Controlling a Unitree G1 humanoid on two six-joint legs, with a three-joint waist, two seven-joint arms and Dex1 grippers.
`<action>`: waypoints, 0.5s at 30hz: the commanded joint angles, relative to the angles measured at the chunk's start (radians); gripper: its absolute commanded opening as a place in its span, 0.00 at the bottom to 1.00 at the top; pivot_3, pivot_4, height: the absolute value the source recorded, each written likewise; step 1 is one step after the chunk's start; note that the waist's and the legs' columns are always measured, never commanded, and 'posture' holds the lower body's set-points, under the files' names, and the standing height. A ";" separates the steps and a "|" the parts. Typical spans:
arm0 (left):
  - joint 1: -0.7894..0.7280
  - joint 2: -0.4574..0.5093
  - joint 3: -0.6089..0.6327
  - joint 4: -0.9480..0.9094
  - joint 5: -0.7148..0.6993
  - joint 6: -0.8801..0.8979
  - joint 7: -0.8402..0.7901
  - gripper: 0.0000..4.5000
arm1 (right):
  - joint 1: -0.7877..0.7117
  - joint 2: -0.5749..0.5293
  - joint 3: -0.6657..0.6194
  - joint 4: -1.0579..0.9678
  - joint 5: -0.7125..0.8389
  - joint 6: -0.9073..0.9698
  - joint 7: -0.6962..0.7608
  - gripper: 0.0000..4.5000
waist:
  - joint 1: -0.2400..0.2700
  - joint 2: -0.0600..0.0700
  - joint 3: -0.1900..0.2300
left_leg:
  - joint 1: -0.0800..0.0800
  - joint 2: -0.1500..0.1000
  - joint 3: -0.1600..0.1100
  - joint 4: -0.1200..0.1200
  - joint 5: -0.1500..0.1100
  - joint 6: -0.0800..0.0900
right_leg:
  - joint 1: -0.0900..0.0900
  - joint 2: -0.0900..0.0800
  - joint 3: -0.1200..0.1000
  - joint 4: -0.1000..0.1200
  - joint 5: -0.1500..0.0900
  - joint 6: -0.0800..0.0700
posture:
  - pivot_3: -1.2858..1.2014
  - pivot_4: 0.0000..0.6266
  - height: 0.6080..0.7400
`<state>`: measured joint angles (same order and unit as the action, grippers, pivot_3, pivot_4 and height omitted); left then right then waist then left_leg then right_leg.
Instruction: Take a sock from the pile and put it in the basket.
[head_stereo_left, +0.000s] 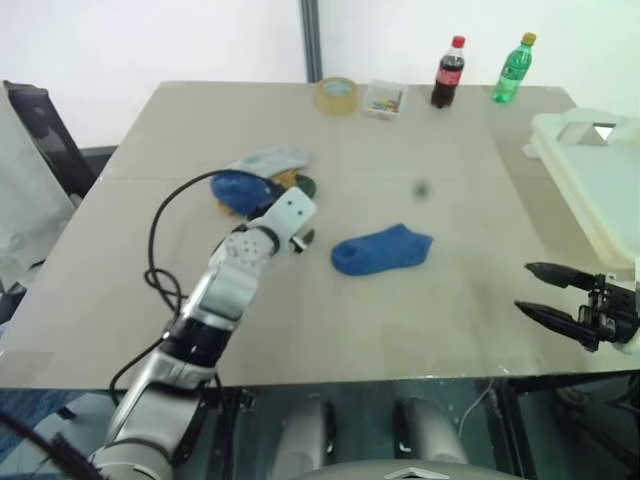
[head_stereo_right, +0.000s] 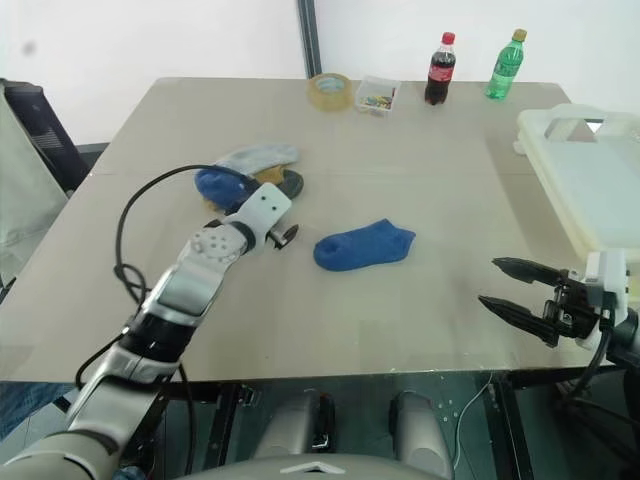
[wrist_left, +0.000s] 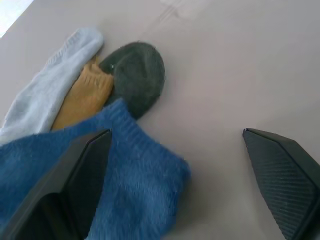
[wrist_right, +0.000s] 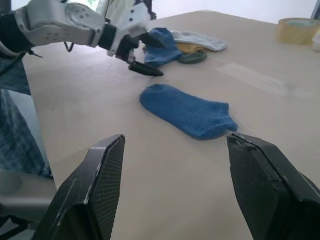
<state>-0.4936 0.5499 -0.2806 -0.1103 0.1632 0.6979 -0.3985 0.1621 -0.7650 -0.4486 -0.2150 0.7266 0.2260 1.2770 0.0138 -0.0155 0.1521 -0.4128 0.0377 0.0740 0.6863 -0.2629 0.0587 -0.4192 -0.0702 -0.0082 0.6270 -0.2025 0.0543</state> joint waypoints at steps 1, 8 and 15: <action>0.024 0.021 0.051 -0.067 0.007 0.052 -0.013 0.99 | -0.008 -0.010 -0.026 -0.002 0.004 -0.017 0.006 0.74 | 0.001 0.000 0.000 | 0.000 0.000 0.000 0.000 0.000 0.000 | 0.000 0.000 0.000 0.000 0.000 0.000 | 0.52 0.24 1.00; 0.034 -0.035 0.131 -0.028 -0.015 0.076 0.027 0.99 | -0.006 -0.006 -0.028 0.001 -0.002 -0.019 -0.003 0.74 | 0.002 0.000 0.000 | 0.000 -0.001 0.000 0.000 0.000 0.000 | 0.000 0.000 0.000 0.000 0.000 0.000 | 0.52 0.24 1.00; 0.063 -0.114 0.164 0.119 -0.033 -0.091 0.077 0.88 | 0.004 -0.010 -0.038 0.005 -0.003 -0.017 -0.003 0.74 | 0.003 0.001 -0.001 | 0.001 -0.001 0.000 0.000 0.000 0.000 | 0.001 0.000 0.000 0.000 0.000 0.000 | 0.52 0.24 1.00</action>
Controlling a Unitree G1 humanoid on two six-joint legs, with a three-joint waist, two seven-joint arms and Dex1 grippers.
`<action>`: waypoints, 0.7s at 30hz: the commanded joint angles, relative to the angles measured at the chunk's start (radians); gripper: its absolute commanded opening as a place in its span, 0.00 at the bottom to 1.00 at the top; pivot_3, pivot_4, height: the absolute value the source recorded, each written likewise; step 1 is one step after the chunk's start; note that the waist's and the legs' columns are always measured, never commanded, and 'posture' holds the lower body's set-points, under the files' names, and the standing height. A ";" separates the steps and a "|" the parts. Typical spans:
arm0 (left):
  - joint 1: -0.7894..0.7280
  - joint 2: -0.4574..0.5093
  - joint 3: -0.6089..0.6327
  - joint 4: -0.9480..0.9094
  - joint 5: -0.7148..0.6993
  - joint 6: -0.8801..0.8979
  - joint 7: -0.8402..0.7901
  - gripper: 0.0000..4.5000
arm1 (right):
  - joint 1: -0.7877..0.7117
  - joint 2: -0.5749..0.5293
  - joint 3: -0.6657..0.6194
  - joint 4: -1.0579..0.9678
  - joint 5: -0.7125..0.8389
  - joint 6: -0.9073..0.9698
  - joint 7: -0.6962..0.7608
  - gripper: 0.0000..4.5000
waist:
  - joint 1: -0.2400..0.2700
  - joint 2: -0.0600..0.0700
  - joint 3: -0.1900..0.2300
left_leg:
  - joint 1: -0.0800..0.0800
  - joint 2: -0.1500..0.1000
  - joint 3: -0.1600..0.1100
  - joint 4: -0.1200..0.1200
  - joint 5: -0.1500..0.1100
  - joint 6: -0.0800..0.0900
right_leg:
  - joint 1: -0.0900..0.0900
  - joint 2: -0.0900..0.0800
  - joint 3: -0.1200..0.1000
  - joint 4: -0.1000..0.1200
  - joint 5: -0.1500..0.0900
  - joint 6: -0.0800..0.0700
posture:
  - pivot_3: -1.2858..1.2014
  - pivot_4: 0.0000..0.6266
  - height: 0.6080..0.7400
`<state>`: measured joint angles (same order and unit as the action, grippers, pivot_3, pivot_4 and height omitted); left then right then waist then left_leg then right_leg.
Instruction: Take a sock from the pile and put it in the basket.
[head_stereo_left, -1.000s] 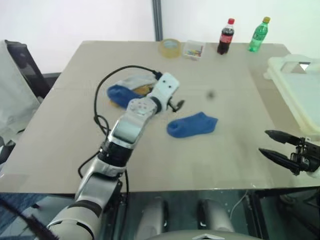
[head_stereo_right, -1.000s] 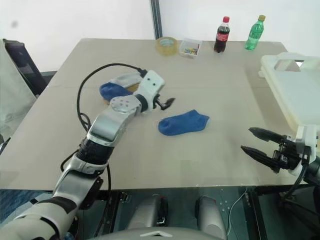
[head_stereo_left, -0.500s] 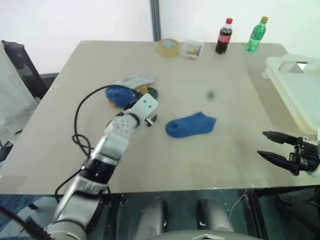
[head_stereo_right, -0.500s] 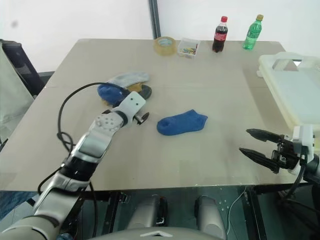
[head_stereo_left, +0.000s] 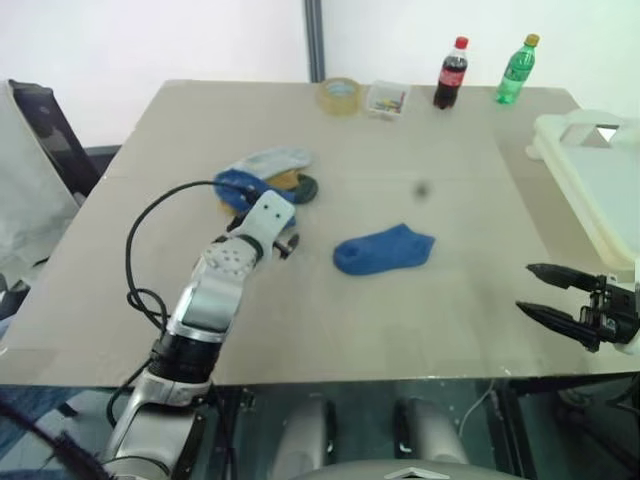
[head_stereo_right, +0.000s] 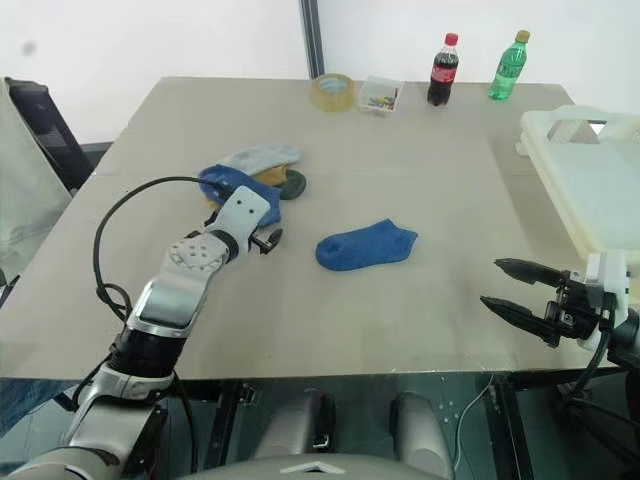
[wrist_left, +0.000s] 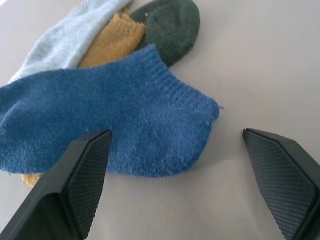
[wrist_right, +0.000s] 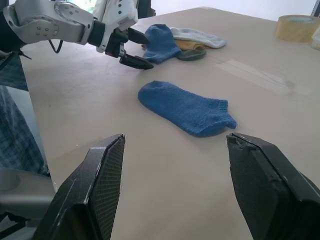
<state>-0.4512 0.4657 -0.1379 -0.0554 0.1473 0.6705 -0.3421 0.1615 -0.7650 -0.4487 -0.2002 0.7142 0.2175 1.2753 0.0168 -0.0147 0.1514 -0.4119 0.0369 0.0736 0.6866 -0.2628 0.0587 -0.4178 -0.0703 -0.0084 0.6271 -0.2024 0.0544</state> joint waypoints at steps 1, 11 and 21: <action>0.023 -0.039 0.028 0.082 -0.021 -0.082 0.024 0.83 | 0.007 -0.011 -0.040 -0.008 0.009 -0.009 -0.001 0.74 | 0.001 0.000 0.000 | 0.001 0.000 0.000 0.000 0.000 0.000 | 0.001 0.000 0.000 0.000 0.000 0.000 | 0.52 0.24 1.00; 0.009 -0.058 0.032 0.167 -0.014 -0.157 0.057 0.01 | 0.020 -0.011 -0.050 -0.012 0.009 -0.010 -0.010 0.74 | -0.005 0.001 -0.001 | 0.008 0.001 0.003 -0.001 0.000 0.000 | 0.005 0.000 0.002 0.001 0.000 0.000 | 0.52 0.24 1.00; -0.113 -0.265 0.000 0.063 -0.127 0.024 0.009 0.01 | 0.016 0.000 -0.029 -0.015 -0.002 -0.022 -0.023 0.74 | 0.013 0.000 0.000 | 0.004 0.000 0.001 0.000 0.000 0.000 | 0.005 -0.001 0.000 -0.001 0.000 0.000 | 0.52 0.24 1.00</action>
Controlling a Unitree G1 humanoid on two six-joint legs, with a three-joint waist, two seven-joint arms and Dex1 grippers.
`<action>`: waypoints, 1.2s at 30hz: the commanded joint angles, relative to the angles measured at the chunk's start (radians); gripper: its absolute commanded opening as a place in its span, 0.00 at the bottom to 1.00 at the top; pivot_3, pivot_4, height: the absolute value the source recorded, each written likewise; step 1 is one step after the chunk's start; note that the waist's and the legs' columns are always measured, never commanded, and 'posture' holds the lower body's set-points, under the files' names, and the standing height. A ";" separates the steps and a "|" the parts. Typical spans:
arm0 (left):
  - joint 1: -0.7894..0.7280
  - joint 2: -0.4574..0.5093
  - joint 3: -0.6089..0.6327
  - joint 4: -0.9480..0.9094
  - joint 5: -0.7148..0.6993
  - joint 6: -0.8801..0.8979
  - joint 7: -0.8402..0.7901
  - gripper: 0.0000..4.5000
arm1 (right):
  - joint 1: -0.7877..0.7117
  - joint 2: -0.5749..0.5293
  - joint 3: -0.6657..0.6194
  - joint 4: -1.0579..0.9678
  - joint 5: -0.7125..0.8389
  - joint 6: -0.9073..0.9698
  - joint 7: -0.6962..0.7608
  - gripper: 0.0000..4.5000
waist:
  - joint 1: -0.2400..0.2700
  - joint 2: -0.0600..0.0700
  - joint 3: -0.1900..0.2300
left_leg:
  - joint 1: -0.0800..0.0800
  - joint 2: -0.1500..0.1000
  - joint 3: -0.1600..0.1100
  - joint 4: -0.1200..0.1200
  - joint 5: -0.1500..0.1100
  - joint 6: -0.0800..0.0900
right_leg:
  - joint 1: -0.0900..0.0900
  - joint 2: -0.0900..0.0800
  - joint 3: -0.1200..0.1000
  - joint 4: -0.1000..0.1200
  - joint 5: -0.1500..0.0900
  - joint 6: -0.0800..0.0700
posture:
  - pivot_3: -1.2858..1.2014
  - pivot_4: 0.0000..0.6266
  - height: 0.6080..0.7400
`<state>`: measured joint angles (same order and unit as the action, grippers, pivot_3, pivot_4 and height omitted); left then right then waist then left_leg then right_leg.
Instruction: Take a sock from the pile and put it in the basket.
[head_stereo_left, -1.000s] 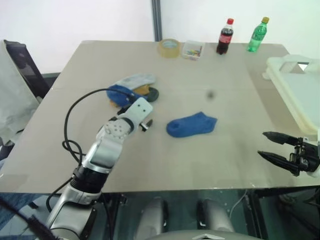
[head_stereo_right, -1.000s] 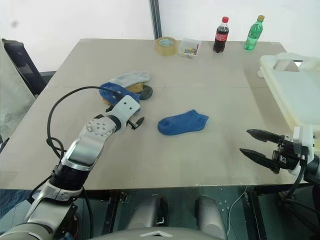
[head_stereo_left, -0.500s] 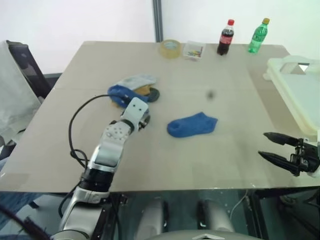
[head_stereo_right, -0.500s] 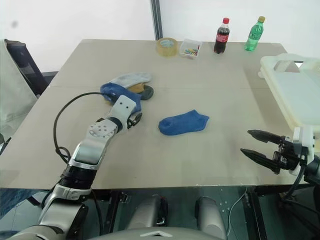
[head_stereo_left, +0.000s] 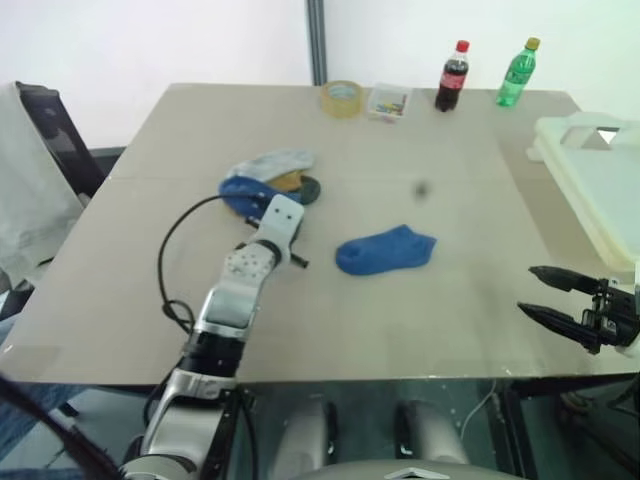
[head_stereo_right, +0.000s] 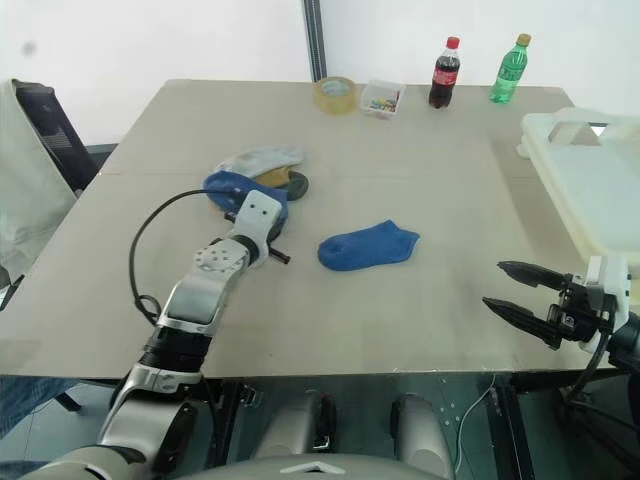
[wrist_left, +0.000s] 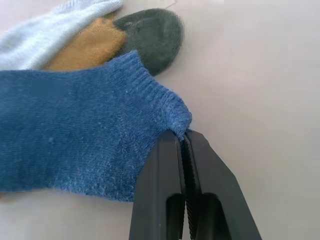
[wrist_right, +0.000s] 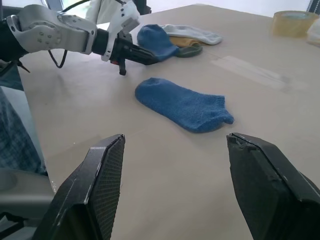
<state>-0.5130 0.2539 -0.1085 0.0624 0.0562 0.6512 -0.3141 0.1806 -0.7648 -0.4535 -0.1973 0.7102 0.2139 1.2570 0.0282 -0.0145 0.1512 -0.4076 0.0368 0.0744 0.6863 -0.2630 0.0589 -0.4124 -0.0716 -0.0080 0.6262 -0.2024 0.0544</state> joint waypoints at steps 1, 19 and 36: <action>-0.064 -0.070 -0.044 -0.050 -0.035 0.050 -0.021 0.01 | -0.003 0.002 -0.022 -0.021 0.001 -0.019 -0.007 0.74 | 0.002 0.000 0.000 | -0.002 0.000 0.000 0.000 0.000 0.000 | -0.001 0.000 0.000 0.000 0.000 0.000 | 0.52 0.24 1.00; -0.271 -0.396 -0.073 0.241 -0.089 0.014 0.024 0.15 | -0.022 0.026 -0.002 -0.017 -0.027 -0.043 -0.056 0.74 | -0.015 -0.001 0.001 | -0.007 -0.004 -0.003 0.000 0.000 0.000 | -0.006 0.001 -0.001 -0.001 0.000 0.000 | 0.52 0.24 1.00; -0.351 -0.215 0.075 0.192 -0.188 0.018 -0.006 0.61 | -0.491 0.195 0.315 0.085 -0.198 0.408 -0.594 0.74 | -0.017 0.000 0.001 | -0.006 -0.003 -0.002 0.001 0.000 0.000 | -0.007 0.002 -0.001 0.001 0.000 0.000 | 0.52 0.24 1.00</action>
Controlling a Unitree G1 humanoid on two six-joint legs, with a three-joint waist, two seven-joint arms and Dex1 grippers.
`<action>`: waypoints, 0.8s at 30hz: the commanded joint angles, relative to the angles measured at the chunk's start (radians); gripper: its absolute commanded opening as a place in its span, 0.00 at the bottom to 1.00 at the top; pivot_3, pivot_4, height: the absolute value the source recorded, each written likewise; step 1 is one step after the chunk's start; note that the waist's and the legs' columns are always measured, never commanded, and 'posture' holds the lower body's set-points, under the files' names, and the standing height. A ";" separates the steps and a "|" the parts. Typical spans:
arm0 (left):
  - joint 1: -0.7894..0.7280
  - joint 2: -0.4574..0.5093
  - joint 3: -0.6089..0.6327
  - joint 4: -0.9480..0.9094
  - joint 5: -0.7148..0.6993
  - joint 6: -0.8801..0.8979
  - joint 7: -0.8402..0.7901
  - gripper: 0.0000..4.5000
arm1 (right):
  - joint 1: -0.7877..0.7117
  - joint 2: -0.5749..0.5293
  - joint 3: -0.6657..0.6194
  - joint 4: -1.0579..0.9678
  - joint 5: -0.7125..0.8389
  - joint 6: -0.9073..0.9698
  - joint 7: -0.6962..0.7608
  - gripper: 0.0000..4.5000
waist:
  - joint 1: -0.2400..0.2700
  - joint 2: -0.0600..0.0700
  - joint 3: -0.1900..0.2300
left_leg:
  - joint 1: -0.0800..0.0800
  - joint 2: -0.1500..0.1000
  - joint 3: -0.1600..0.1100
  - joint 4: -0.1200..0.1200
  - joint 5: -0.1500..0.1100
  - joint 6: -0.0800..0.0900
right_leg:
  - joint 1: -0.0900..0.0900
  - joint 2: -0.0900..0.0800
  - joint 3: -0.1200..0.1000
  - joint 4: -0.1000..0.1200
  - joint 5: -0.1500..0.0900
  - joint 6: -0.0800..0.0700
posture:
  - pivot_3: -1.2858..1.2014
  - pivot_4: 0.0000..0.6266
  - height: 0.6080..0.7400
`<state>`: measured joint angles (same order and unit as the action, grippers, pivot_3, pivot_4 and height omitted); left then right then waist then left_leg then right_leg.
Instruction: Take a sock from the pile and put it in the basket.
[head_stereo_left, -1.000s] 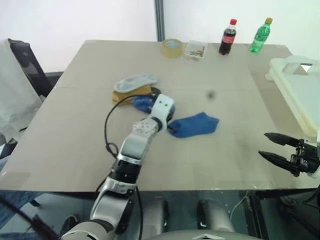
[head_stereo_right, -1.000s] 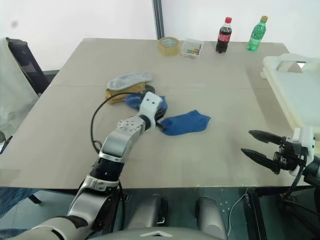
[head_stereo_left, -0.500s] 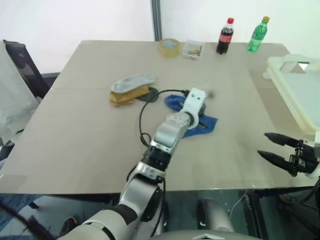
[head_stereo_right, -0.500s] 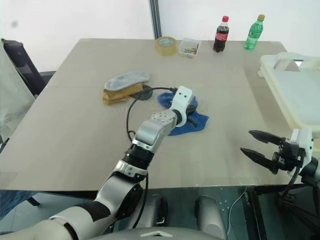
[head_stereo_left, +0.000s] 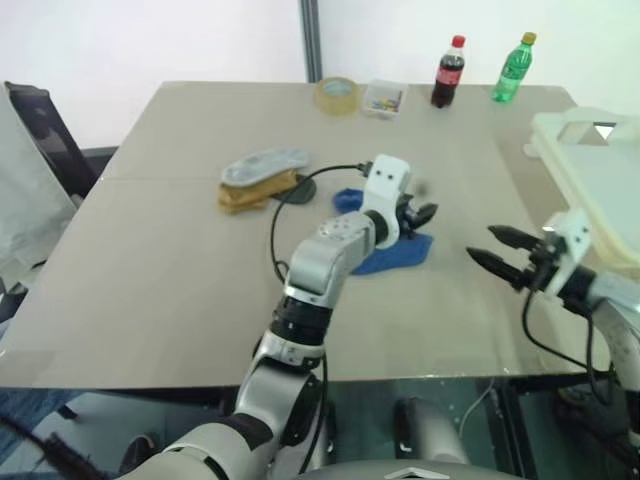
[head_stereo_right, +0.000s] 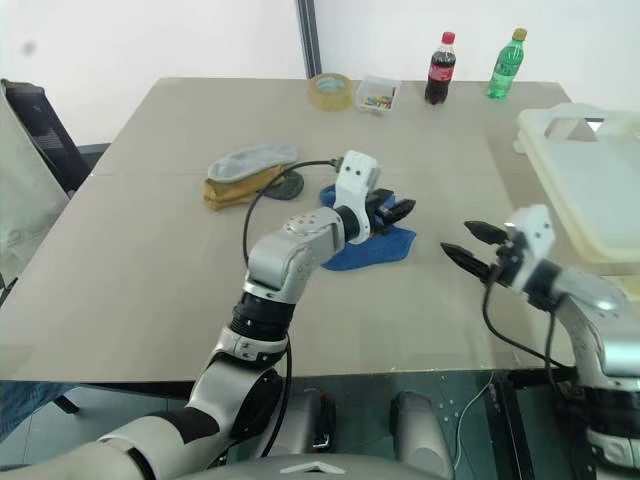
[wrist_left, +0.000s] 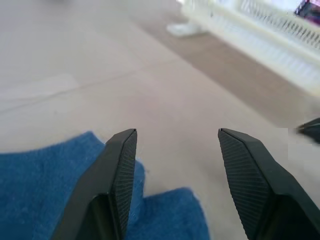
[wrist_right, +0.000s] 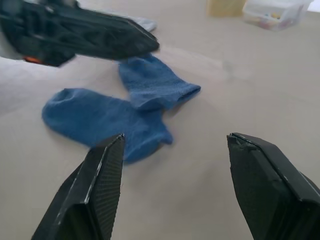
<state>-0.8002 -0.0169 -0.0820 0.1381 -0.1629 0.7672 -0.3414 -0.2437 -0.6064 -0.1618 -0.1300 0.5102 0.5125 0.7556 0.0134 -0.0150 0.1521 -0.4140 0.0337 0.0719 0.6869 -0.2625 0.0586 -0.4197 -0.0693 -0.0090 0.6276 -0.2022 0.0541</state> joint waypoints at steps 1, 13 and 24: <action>-0.093 0.079 0.063 0.190 0.038 -0.136 0.032 0.61 | -0.104 0.060 0.032 0.035 0.001 0.155 -0.131 0.74 | -0.002 0.000 0.000 | 0.000 0.000 0.000 0.000 0.000 0.000 | 0.000 0.000 0.000 0.000 0.000 0.000 | 0.52 0.24 1.00; -0.333 0.190 0.079 0.915 0.145 -0.594 -0.017 0.61 | -0.313 0.255 0.115 0.199 -0.014 0.346 -0.257 0.74 | 0.001 -0.001 0.001 | -0.006 -0.003 0.003 -0.003 0.002 -0.003 | -0.002 -0.002 -0.004 -0.003 0.001 0.006 | 0.52 0.24 1.00; -0.346 0.167 0.100 0.994 0.144 -0.660 -0.033 0.62 | -0.368 0.297 0.089 0.231 -0.035 0.315 -0.297 0.02 | -0.002 -0.001 0.001 | -0.006 -0.003 0.002 -0.002 0.001 -0.002 | -0.003 -0.002 -0.005 -0.001 0.001 0.006 | 0.52 0.24 1.00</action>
<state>-1.1220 0.1501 0.0038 1.1457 -0.0105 0.1211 -0.3659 -0.5944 -0.3089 -0.0493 0.1169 0.4744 0.8446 0.4601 0.0114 -0.0160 0.1535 -0.4205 0.0310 0.0744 0.6845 -0.2612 0.0562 -0.4230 -0.0717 -0.0136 0.6267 -0.2011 0.0605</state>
